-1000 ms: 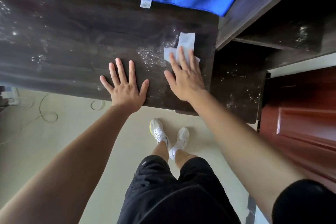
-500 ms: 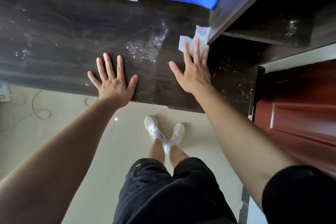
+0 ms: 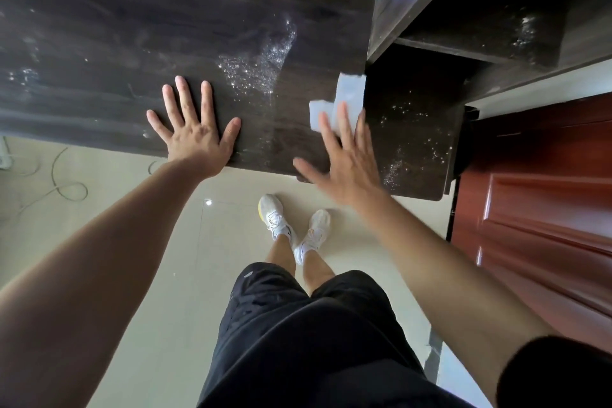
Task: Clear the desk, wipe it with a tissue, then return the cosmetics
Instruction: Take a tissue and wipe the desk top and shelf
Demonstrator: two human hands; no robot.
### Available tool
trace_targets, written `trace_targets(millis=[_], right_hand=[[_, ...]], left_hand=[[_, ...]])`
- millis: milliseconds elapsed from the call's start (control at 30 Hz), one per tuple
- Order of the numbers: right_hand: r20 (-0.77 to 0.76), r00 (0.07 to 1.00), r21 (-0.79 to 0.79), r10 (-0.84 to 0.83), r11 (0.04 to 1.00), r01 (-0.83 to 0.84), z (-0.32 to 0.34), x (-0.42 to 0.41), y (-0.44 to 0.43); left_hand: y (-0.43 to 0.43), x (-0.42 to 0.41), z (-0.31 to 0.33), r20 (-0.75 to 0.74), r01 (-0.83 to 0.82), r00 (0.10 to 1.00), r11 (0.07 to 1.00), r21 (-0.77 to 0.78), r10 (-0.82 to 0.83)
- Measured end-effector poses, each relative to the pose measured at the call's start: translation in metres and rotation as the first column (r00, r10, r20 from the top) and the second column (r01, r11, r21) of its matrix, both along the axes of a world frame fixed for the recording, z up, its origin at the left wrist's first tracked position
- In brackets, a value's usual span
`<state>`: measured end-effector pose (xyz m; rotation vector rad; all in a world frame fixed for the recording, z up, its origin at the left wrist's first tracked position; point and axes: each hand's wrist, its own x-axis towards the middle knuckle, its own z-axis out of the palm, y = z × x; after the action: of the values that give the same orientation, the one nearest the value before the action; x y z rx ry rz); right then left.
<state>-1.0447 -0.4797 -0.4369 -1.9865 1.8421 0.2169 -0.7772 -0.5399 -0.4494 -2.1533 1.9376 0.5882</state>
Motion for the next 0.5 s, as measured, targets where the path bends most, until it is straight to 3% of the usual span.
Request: trace_targets(millis=[200, 267, 433, 500], right_hand=[[-0.033, 0.999, -0.030, -0.014, 0.999, 0.013, -0.002, 0.033, -0.127], [-0.023, 1.000, -0.041, 0.017, 0.999, -0.018, -0.002, 0.050, -0.113], [0.068, 0.950, -0.051, 0.303, 0.952, -0.300, 0.006, 0.051, -0.024], [0.082, 0.946, -0.053, 0.314, 0.949, -0.310, 0.004, 0.037, -0.030]], left_hand=[[-0.001, 0.000, -0.003, 0.014, -0.007, 1.000, 1.000, 0.004, 0.007], [-0.001, 0.000, -0.003, 0.013, -0.005, 1.000, 1.000, 0.003, 0.005], [-0.001, -0.001, -0.002, 0.003, -0.009, 1.000, 1.000, -0.005, 0.009], [0.001, -0.002, -0.003, 0.008, -0.011, 1.000, 1.000, -0.013, 0.011]])
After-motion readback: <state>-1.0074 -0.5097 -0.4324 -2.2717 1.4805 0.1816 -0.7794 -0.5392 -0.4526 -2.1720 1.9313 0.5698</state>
